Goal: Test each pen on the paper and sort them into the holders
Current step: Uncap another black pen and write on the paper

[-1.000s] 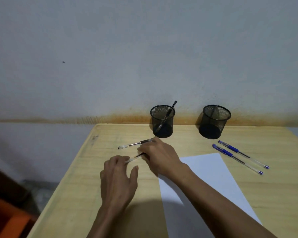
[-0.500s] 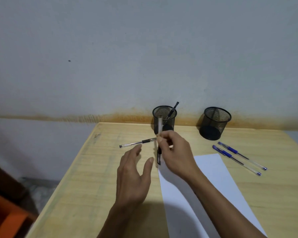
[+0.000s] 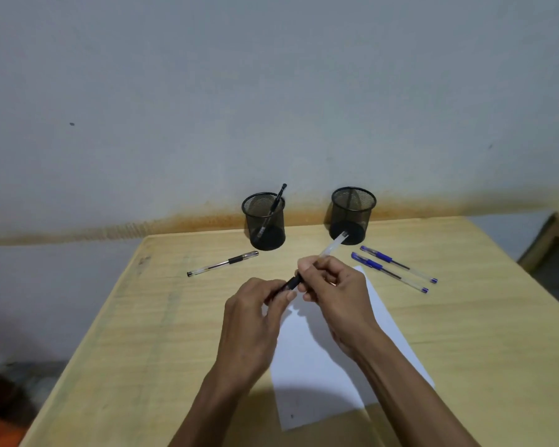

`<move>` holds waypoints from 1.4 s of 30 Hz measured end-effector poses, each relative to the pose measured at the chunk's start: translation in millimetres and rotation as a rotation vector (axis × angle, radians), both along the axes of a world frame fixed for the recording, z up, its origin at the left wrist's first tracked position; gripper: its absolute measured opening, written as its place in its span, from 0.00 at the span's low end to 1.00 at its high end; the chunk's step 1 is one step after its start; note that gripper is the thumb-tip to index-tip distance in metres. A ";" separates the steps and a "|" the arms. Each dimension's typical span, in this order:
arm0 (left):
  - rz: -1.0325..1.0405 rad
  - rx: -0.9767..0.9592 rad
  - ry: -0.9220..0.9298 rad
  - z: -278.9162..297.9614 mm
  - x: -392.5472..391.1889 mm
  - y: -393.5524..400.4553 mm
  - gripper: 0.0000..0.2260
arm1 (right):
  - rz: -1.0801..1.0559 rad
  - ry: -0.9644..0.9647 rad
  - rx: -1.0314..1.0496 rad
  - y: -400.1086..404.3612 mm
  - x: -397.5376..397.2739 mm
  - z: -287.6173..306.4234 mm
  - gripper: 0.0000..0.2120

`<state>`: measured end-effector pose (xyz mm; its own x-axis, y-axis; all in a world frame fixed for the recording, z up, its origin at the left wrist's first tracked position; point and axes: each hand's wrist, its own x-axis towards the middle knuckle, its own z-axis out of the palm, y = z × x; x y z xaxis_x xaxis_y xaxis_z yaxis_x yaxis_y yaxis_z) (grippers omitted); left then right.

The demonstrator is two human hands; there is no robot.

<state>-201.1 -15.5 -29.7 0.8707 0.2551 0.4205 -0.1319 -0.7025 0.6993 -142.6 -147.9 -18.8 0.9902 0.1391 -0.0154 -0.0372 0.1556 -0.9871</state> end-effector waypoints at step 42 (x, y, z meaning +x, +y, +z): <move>0.316 0.153 0.264 -35.7 53.0 97.3 0.09 | -0.098 0.008 -0.044 -19.6 -5.3 -16.6 0.08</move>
<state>-148.0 81.8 -65.4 0.8426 0.4780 0.2480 0.2751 -0.7781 0.5647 -147.9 -167.5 -35.4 0.9988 0.0408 -0.0278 -0.0323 0.1156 -0.9928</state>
